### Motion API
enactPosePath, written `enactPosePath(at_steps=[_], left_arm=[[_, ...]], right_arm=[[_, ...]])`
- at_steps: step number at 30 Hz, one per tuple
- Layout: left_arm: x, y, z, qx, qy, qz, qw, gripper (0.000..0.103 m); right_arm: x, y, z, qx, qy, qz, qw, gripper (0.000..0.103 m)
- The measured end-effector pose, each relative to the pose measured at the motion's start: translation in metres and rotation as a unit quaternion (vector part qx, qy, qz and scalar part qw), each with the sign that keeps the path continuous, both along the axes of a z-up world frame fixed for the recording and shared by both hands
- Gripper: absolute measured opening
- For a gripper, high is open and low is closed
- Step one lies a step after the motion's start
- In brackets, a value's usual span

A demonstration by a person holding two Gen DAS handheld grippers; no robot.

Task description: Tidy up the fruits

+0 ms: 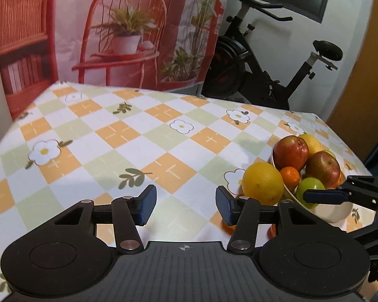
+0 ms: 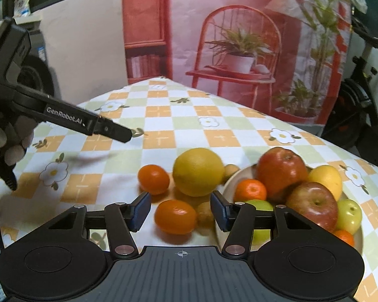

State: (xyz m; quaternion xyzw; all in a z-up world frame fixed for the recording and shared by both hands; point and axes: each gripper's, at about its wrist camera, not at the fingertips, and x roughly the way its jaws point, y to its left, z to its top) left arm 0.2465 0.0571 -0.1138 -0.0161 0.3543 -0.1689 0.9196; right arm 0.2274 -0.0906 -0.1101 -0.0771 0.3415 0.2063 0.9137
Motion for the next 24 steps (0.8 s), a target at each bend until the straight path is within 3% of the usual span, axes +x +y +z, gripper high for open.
enactPosePath(at_steps=[11,24], left_arm=[[-0.013,-0.002,0.005,0.019,-0.018,-0.011,0.9996,0.055],[0.004,-0.018,-0.011,-0.010,0.024,-0.048,0.9985,0.055]], right_arm=[[0.002,0.010,-0.013,-0.032,0.016,0.004,0.999,0.048],[-0.010,0.004,-0.012,-0.019,0.030,0.000,0.999,0.041]])
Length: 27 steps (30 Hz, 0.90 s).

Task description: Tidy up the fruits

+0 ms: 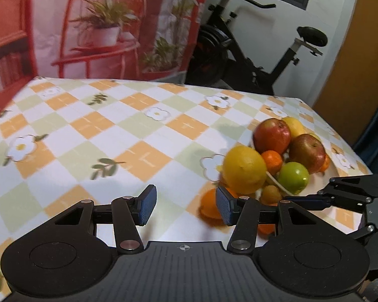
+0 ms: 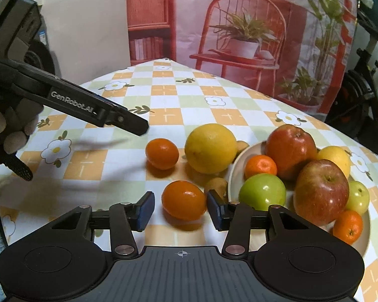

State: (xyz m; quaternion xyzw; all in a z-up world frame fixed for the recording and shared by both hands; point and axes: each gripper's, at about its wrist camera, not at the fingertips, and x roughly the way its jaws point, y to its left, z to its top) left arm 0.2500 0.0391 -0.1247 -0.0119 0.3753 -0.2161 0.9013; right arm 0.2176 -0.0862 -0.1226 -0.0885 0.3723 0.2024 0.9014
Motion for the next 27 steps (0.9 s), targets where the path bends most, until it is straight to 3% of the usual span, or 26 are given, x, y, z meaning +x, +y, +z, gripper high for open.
enactPosePath(at_steps=[20,27], left_arm=[[0.014,-0.024,-0.023,-0.031,0.053,-0.049,0.9969,0.054],[0.014,-0.026,-0.023,-0.046,0.054,-0.057,0.9958,0.037]], right_arm=[[-0.001,-0.005,-0.003,0.008,0.001,-0.011,1.000,0.040],[0.000,-0.004,-0.004,0.007,0.001,-0.012,1.000,0.040]])
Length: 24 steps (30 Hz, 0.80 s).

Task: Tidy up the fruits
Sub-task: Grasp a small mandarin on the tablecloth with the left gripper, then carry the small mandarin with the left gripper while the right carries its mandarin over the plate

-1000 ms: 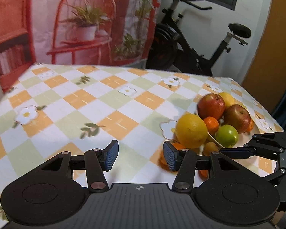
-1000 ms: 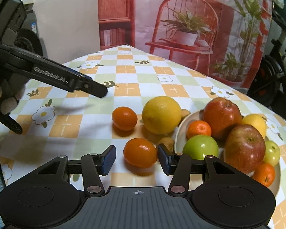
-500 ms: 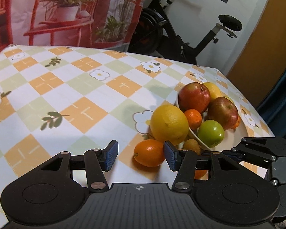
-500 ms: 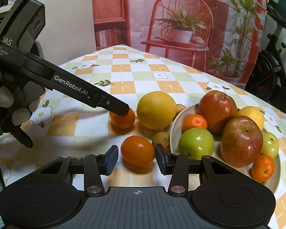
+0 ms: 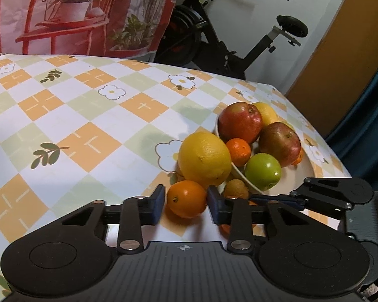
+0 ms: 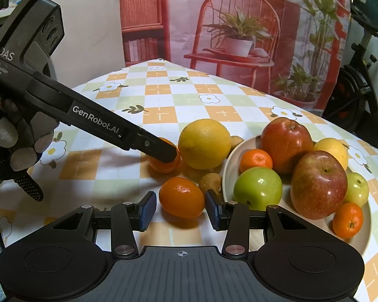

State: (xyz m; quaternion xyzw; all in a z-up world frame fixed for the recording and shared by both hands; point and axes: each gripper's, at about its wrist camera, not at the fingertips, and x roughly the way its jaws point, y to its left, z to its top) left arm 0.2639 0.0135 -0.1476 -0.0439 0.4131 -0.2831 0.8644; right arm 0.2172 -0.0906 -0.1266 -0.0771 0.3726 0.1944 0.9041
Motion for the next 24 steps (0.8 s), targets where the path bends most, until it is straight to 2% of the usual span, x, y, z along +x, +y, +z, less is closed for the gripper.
enactPosePath(at_steps=[7,16,24], left_arm=[[-0.008,0.009,0.005,0.029,-0.022,0.014,0.9992,0.037],[-0.021,0.030,0.020,0.030,-0.051,0.051,0.9969,0.037],[-0.031,0.031,0.027,0.029,-0.064,0.057,0.9959,0.037]], right_arm=[[0.002,0.000,-0.002,-0.003,-0.002,-0.001,1.000,0.040],[0.005,0.005,-0.008,-0.017,-0.008,0.002,1.000,0.038],[-0.003,-0.001,0.000,0.008,-0.026,-0.003,1.000,0.038]])
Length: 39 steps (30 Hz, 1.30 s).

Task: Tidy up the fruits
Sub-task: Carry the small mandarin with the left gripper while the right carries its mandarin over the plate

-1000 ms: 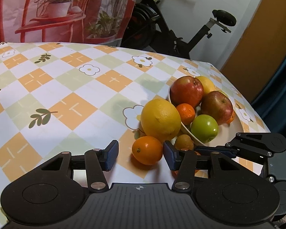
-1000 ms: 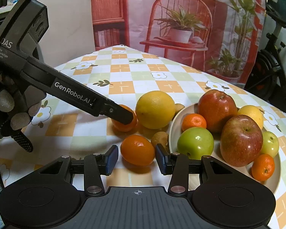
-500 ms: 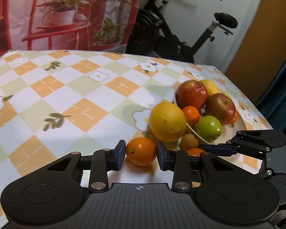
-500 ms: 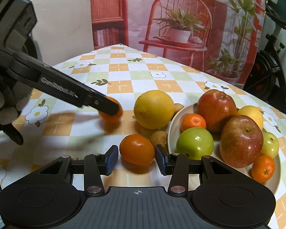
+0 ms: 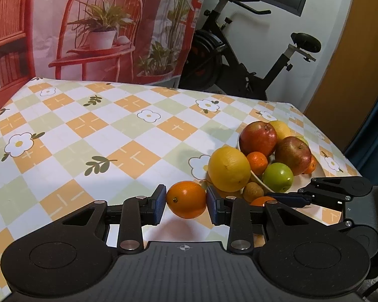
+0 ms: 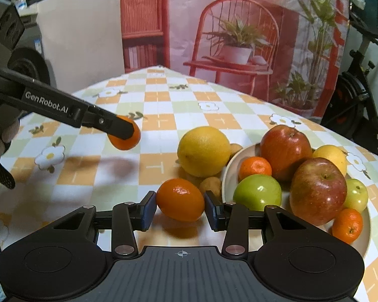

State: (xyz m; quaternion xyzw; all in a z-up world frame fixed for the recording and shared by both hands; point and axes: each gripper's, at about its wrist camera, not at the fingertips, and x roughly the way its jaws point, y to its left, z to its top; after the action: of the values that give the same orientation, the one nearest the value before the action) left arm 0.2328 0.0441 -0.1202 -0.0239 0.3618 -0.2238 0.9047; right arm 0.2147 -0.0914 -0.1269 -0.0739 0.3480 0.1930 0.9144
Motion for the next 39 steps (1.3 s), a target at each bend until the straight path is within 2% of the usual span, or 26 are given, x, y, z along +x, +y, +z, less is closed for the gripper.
enactPosePath(at_steps=[11,21,27,34,39], left_arm=[[-0.009,-0.013,0.013,0.001,-0.013,0.003,0.9999,0.037],[-0.012,-0.068,0.023,0.017,-0.023,-0.043,0.9987,0.037],[-0.009,-0.101,0.018,0.028,-0.019,-0.066,0.9972,0.037],[0.011,-0.121,0.012,0.038,-0.006,-0.058,0.9976,0.037],[0.021,-0.134,0.009,0.054,-0.017,-0.053,0.9970,0.037]], right_arm=[[-0.024,-0.036,0.016,0.066,-0.047,-0.039,0.996,0.038],[-0.050,-0.099,0.010,0.109,-0.071,-0.115,0.985,0.038],[-0.055,-0.131,0.001,0.108,-0.087,-0.155,0.978,0.038],[-0.048,-0.145,-0.007,0.076,-0.102,-0.166,0.978,0.038],[-0.042,-0.147,-0.010,0.075,-0.097,-0.169,0.978,0.038]])
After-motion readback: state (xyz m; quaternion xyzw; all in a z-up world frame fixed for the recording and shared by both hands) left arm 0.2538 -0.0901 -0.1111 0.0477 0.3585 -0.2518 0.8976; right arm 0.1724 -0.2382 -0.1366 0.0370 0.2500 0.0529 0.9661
